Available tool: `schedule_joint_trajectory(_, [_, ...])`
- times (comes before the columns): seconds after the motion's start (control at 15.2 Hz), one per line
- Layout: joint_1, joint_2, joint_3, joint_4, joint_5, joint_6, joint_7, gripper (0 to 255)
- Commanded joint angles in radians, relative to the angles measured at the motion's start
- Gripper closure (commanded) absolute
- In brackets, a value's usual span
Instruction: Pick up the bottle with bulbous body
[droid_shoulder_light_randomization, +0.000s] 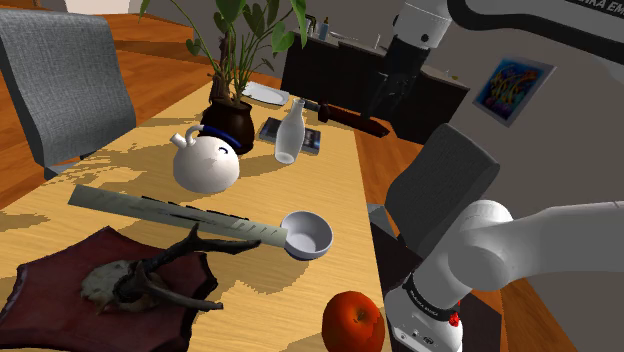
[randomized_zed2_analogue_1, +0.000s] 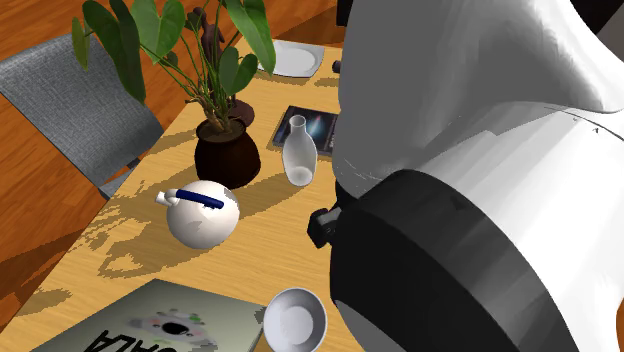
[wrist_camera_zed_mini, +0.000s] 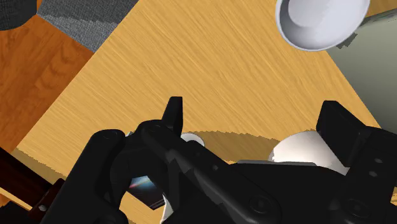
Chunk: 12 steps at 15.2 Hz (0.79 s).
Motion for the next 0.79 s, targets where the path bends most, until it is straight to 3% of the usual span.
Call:
schedule_joint_trajectory(0.0, [0.0, 0.0, 0.0, 0.0, 0.0, 0.0, 0.0, 0])
schedule_joint_trajectory(0.73, [-0.032, 0.358, -0.106, 0.144, -0.02, 0.23, -0.109, 0])
